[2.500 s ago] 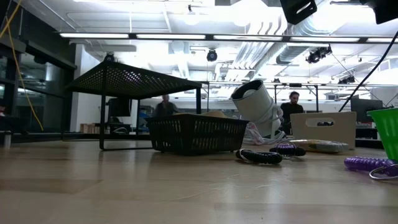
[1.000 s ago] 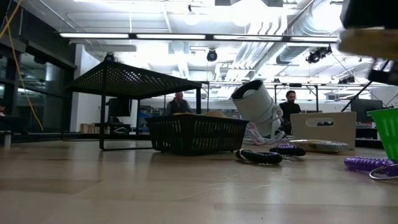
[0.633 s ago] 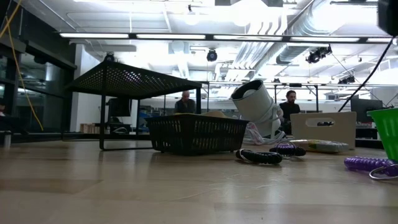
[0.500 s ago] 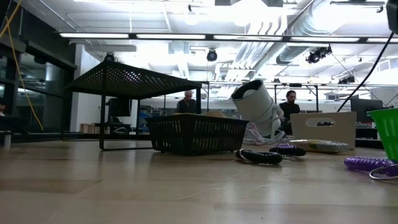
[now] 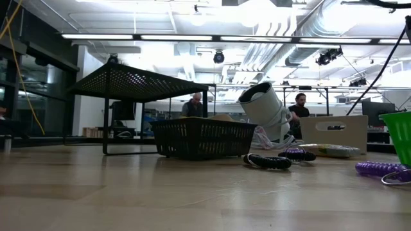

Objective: Pick & Place Office Desk Supplies
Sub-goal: Put the bottom left crayon box into the green bin, then put the left crayon box into the green bin

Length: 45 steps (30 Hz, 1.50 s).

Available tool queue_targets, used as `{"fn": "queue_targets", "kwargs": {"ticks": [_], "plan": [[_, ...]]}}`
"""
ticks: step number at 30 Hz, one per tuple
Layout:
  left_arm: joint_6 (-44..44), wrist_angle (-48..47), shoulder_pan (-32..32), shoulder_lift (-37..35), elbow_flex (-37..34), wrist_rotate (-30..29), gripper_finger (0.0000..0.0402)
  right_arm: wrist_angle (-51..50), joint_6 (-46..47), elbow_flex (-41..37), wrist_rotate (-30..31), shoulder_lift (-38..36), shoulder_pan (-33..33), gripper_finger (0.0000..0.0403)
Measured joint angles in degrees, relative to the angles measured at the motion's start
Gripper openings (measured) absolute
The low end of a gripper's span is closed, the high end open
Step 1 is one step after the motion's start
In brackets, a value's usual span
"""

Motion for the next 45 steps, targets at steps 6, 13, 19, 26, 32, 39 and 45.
{"fn": "queue_targets", "kwargs": {"ticks": [6, 13, 19, 26, 32, 39, 45], "plan": [[0.00, 0.02, 0.01, 0.00, 0.00, 0.00, 0.0223, -0.21, -0.47, 0.00, 0.07, 0.43, 0.00, 0.0064], [0.00, 0.04, 0.00, 0.00, 0.00, 0.01, 0.0223, -0.25, -2.03, 0.00, 0.14, 0.46, 0.00, 0.0077], [0.00, 0.09, 0.00, 0.00, 0.00, 0.01, 0.0223, -0.25, -3.13, 0.00, 0.16, 0.46, 0.00, 0.0118], [0.00, 0.09, 0.00, 0.00, 0.00, 0.01, 0.0223, -0.25, -3.15, 0.00, 0.14, 0.46, 0.00, 0.0147], [0.00, 0.09, 0.00, 0.00, 0.00, 0.03, 0.0223, -0.25, -3.56, 0.00, 0.16, 0.46, 0.00, 0.0148], [-0.51, 0.09, 0.01, 0.00, 0.00, 0.04, 0.0223, 0.07, -6.89, 0.00, 3.22, 0.30, -0.29, 0.0149], [-2.62, 0.09, 0.00, 0.00, 0.00, 0.06, 0.0223, 0.78, -14.62, 0.00, 4.08, -2.94, -5.19, 0.0149]]}}
